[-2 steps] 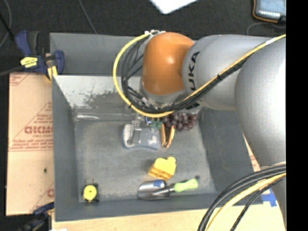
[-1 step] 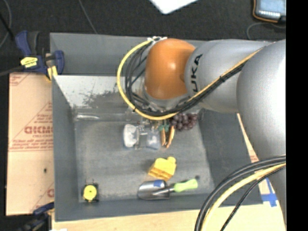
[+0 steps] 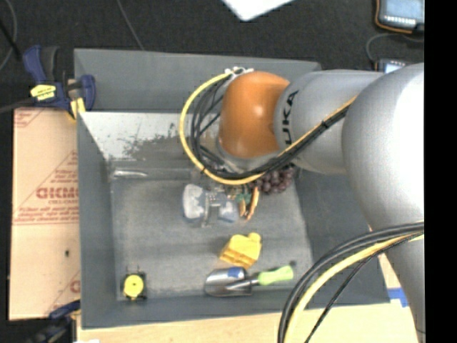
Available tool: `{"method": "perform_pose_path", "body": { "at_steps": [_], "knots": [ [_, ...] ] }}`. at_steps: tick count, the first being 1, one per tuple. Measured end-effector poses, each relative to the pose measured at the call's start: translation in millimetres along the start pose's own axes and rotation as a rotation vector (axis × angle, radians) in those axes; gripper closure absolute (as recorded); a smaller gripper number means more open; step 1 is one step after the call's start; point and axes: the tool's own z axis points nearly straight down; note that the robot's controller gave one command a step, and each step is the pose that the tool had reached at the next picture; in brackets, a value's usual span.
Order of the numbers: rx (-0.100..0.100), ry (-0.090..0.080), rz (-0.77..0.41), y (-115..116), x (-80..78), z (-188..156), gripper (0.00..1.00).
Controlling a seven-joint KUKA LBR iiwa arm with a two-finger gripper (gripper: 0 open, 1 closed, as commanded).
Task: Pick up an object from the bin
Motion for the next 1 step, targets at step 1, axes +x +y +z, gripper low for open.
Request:
{"method": "perform_pose_path", "body": {
  "at_steps": [1],
  "knots": [
    [0.001,0.007,-0.139,-29.7,-2.5,26.8,1.0]
  ]
}}
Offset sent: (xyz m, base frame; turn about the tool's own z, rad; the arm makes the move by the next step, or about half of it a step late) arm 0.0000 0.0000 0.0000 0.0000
